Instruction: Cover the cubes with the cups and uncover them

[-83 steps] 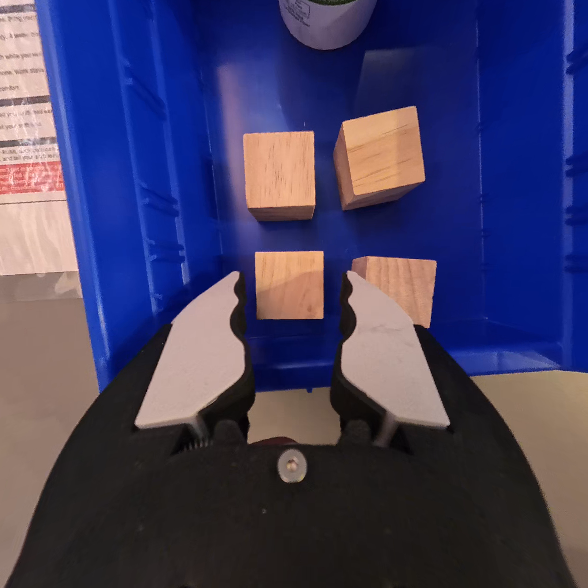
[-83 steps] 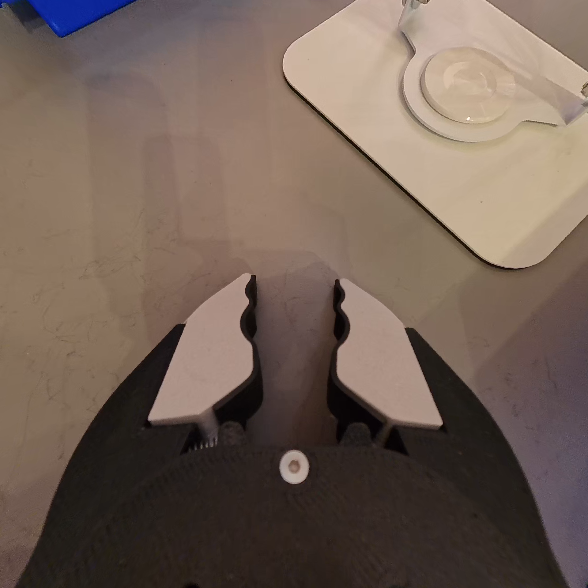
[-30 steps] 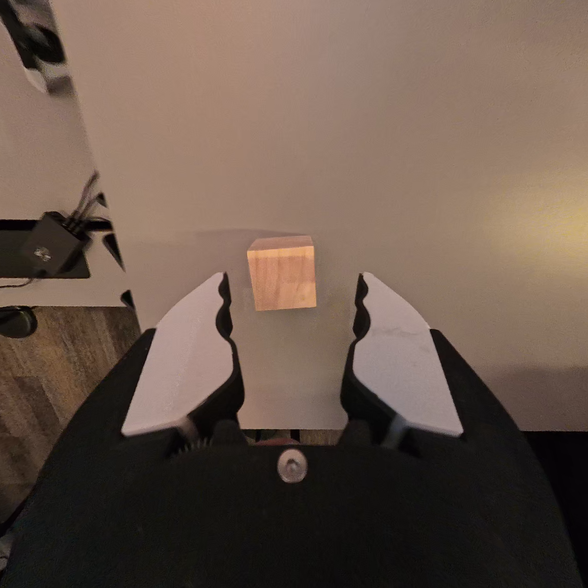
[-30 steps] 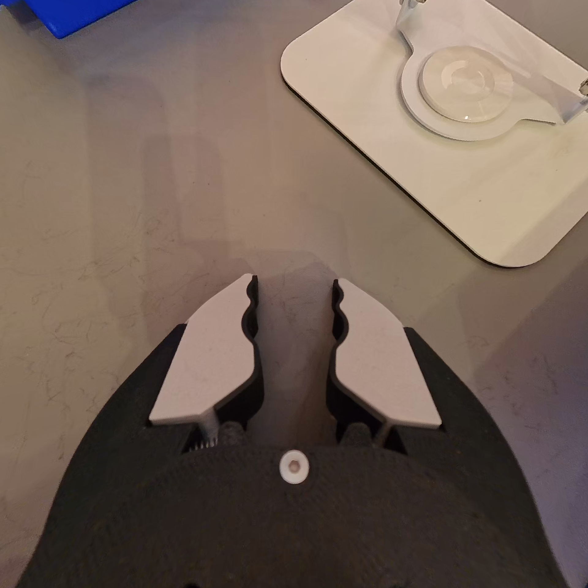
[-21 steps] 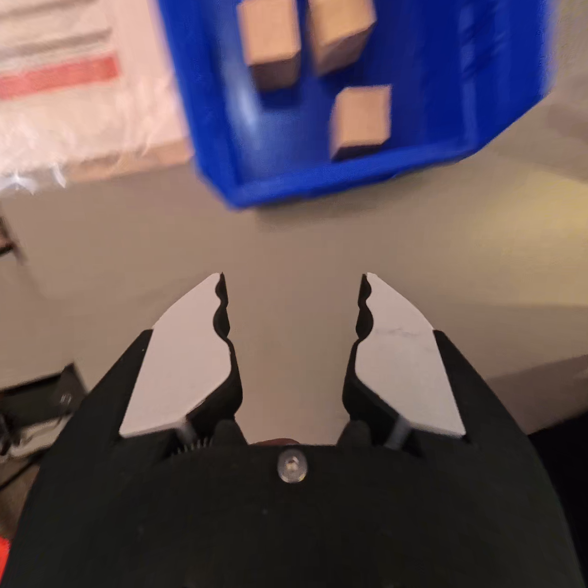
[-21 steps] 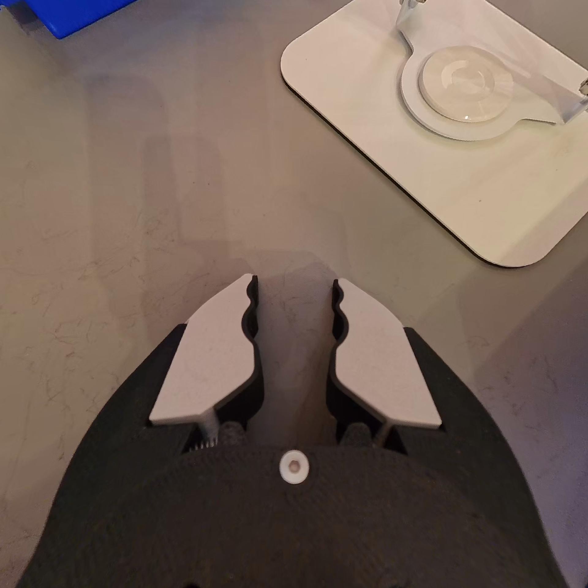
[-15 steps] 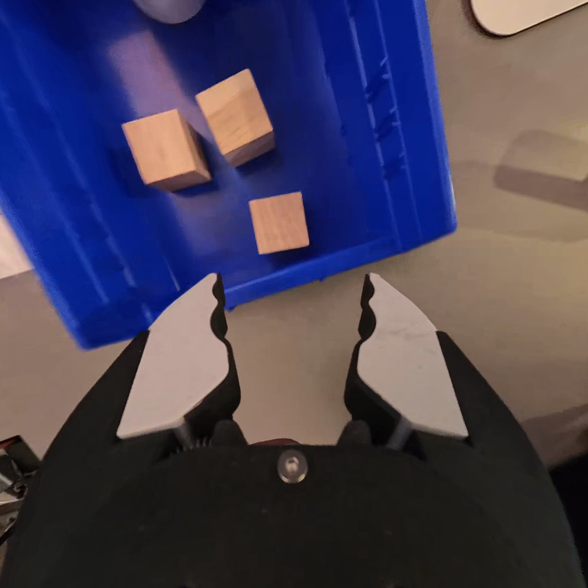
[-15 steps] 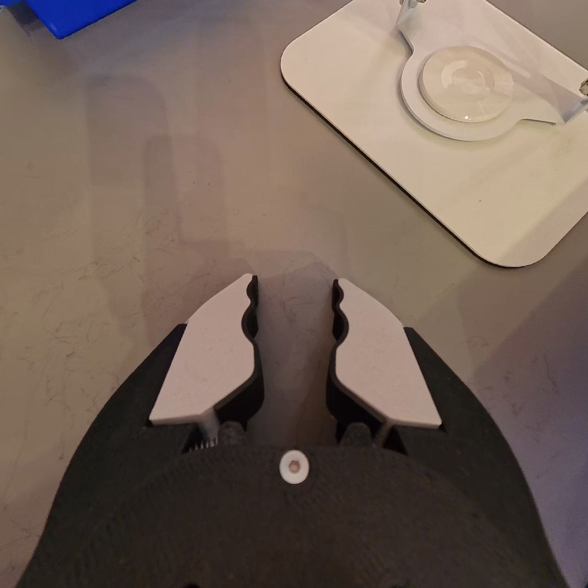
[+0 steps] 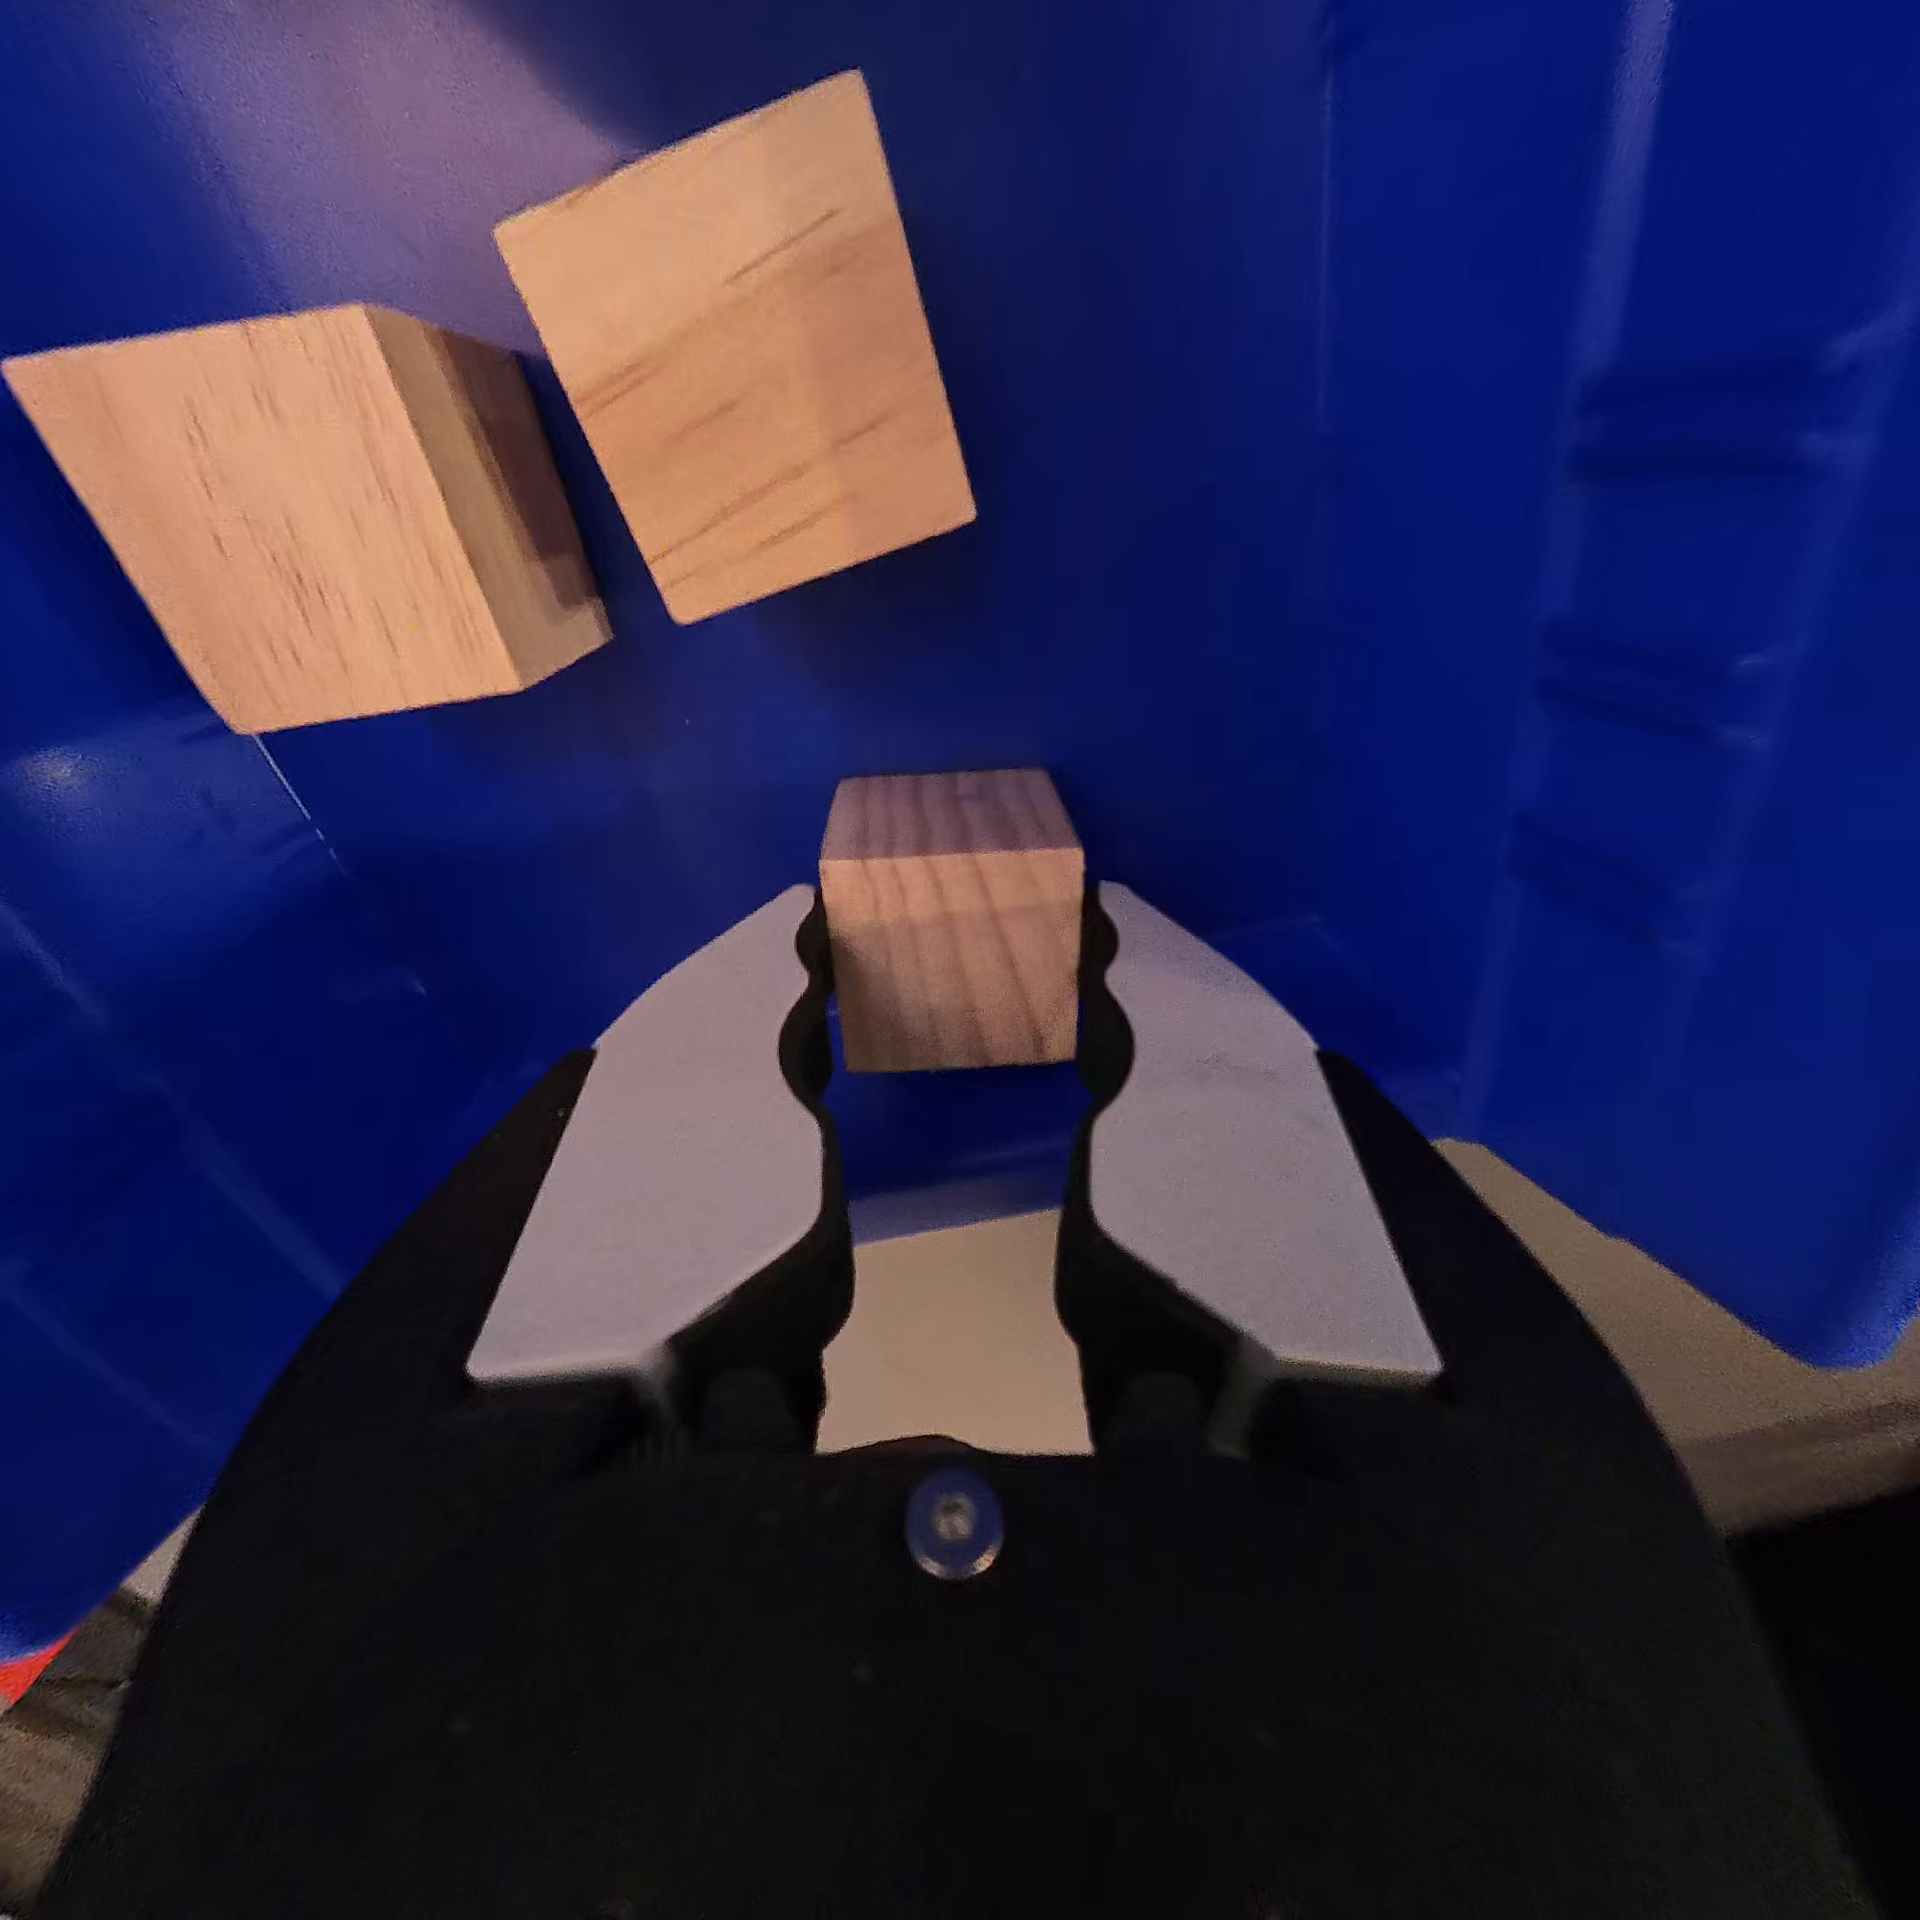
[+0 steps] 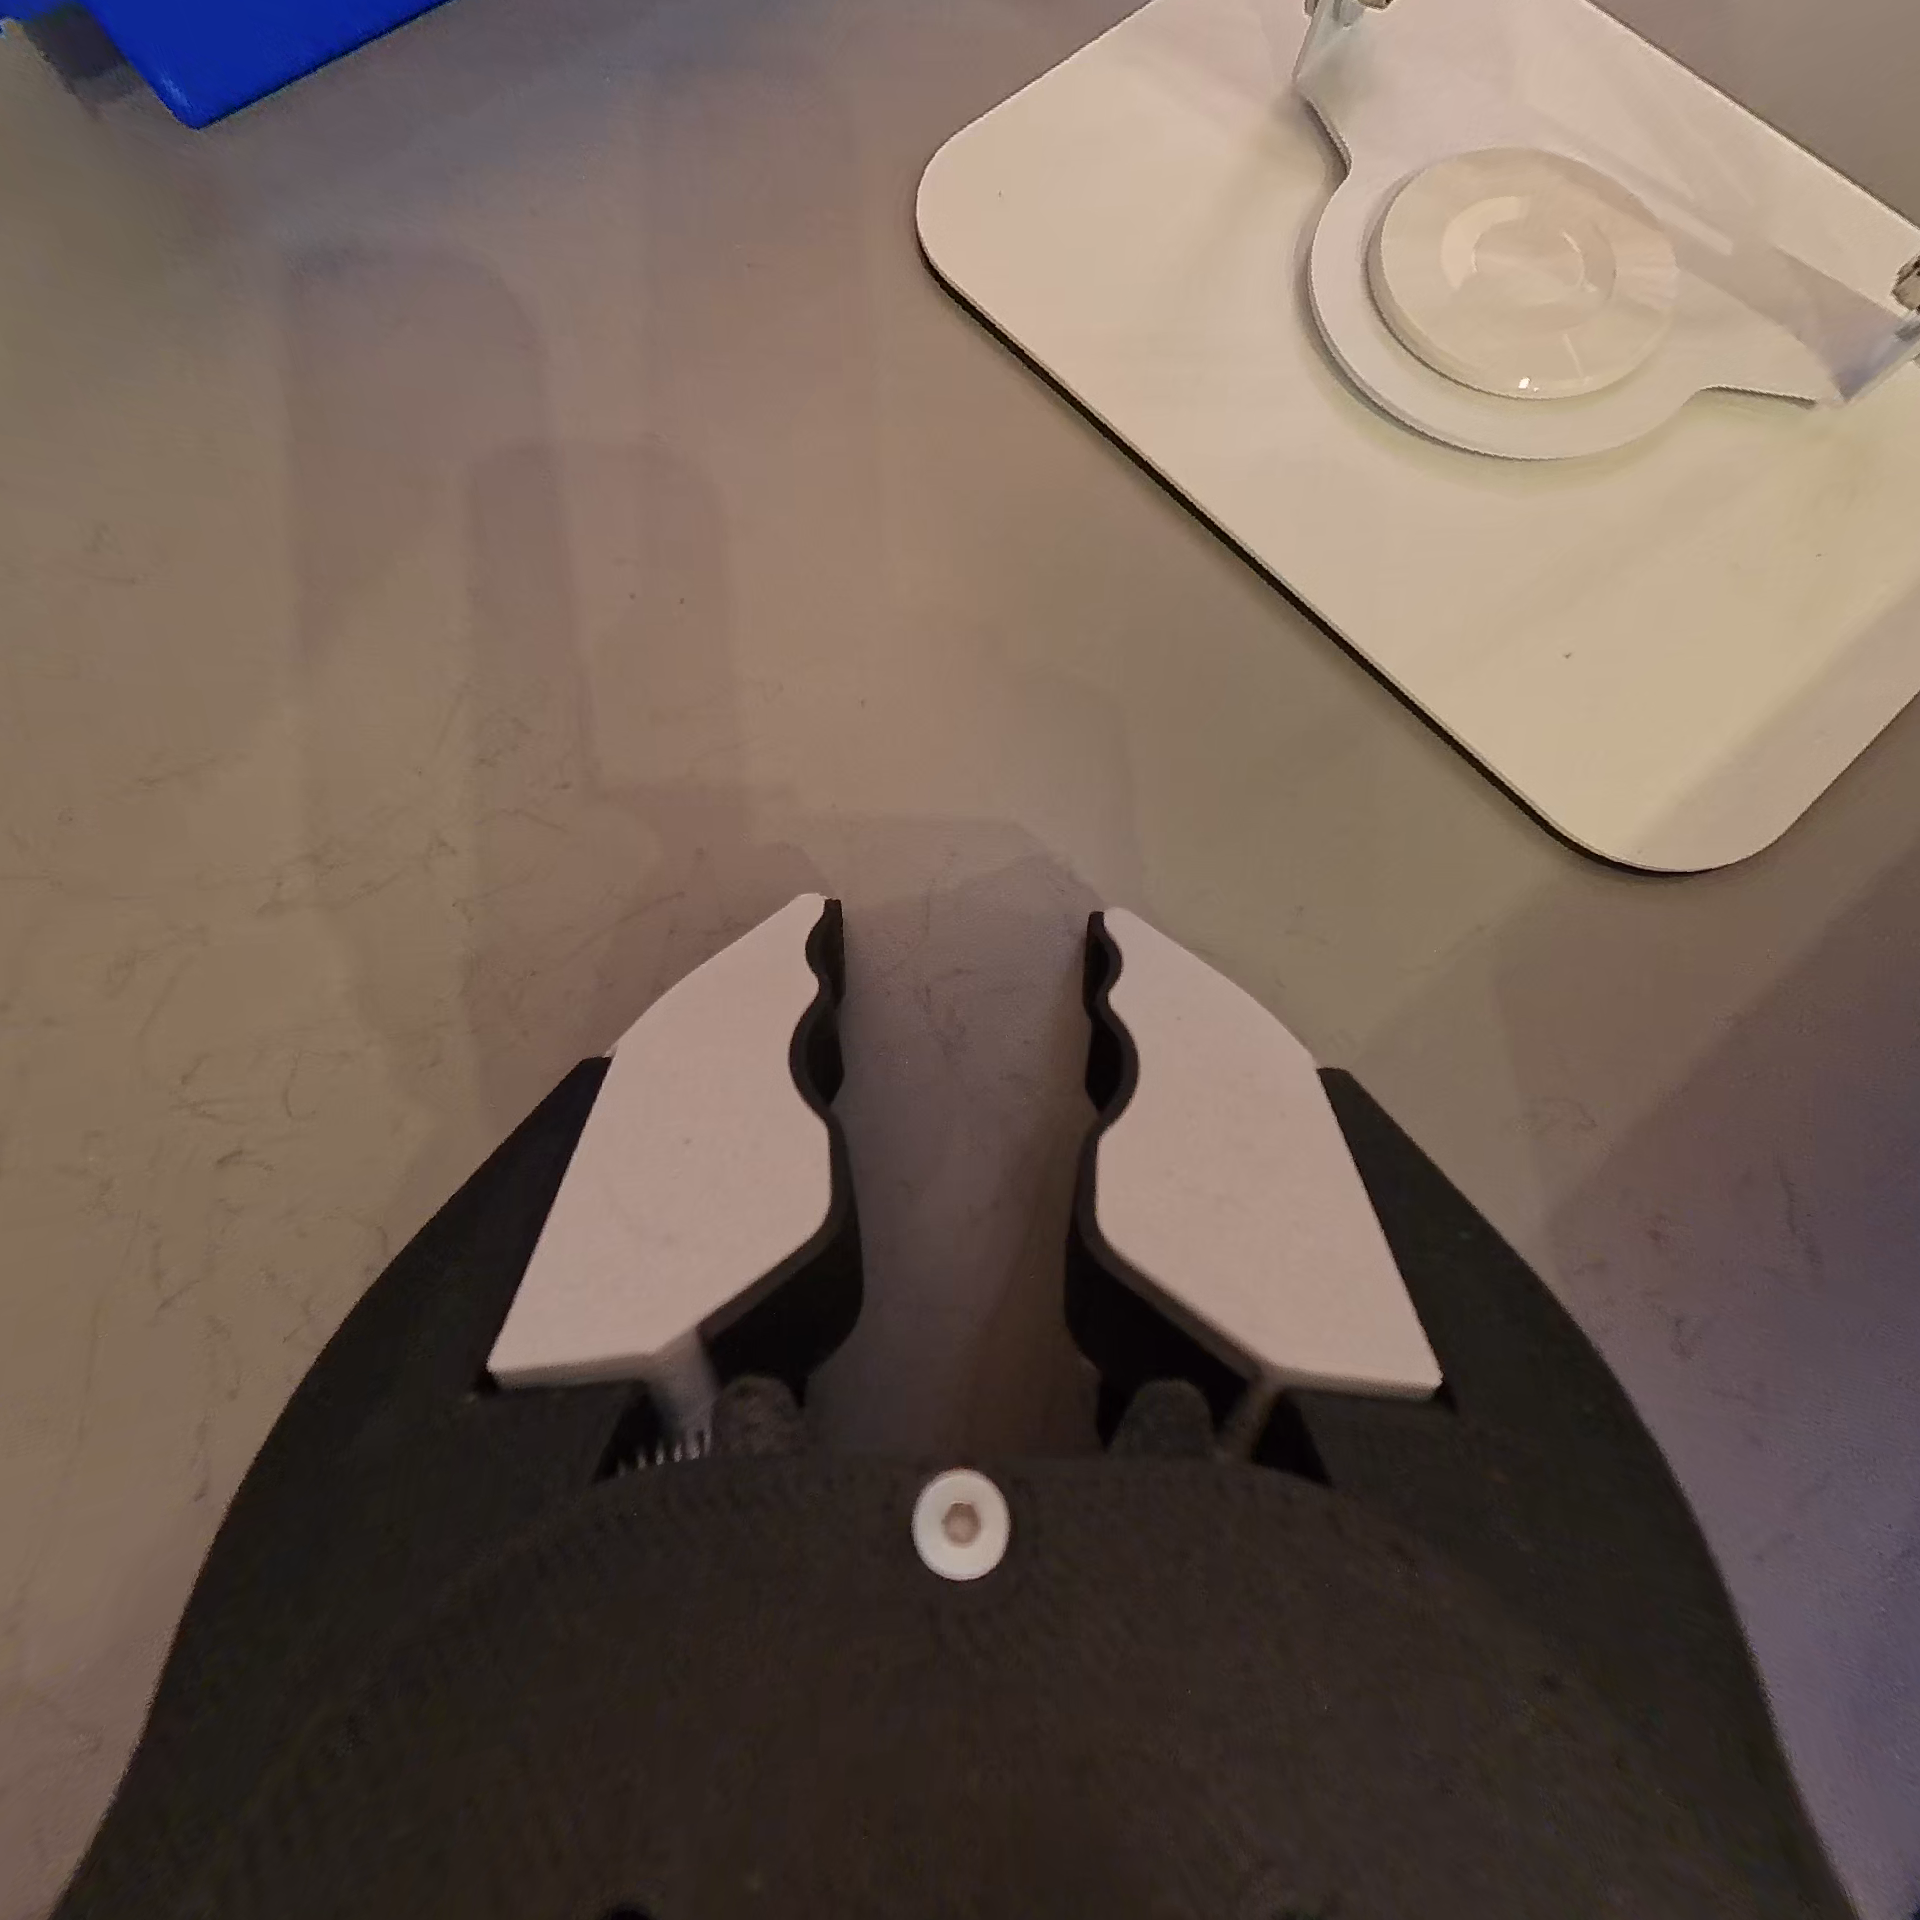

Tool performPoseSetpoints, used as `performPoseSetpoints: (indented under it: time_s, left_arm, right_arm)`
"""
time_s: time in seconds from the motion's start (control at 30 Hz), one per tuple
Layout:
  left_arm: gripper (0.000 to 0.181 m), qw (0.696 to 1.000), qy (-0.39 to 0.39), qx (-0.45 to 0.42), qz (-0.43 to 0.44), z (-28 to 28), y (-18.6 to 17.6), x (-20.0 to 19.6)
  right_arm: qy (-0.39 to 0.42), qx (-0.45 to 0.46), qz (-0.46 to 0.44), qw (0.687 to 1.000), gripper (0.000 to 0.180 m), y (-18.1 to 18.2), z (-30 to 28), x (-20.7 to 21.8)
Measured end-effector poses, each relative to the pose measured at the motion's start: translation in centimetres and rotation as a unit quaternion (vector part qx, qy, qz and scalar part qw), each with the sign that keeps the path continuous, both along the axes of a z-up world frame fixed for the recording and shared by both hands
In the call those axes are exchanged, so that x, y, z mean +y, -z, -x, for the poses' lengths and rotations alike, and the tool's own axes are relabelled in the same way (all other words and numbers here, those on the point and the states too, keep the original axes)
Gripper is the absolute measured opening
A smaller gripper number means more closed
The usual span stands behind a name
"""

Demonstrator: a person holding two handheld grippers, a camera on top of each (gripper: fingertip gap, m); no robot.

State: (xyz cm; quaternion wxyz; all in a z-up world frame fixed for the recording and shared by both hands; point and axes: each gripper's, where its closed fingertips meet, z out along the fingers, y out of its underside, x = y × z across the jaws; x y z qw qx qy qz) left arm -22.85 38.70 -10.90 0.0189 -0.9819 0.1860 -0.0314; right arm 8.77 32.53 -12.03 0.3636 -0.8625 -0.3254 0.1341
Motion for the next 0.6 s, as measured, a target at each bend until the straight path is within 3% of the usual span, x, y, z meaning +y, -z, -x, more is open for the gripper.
performPoseSetpoints:
  time_s: [0.17,0.3,0.47,0.6]
  left_arm:
    - [0.045,0.999,0.006,-0.007,-0.034,-0.2,-0.8,0.2]
    - [0.045,0.996,-0.004,-0.014,-0.092,0.3,-5.2,-1.3]
    - [0.045,0.992,-0.024,-0.002,-0.125,2.2,-9.7,-7.2]
    - [0.045,0.992,-0.059,-0.005,-0.111,2.8,-9.7,-12.8]
  right_arm:
    - [-0.001,0.0,0.001,1.0,0.044,0.0,0.0,0.0]
    - [-0.02,-0.001,0.001,1.0,0.047,0.0,0.0,-0.4]
    - [-0.049,-0.002,0.0,0.999,0.049,0.0,0.1,-1.1]
    - [-0.061,-0.001,0.001,0.998,0.05,0.0,0.4,-1.2]
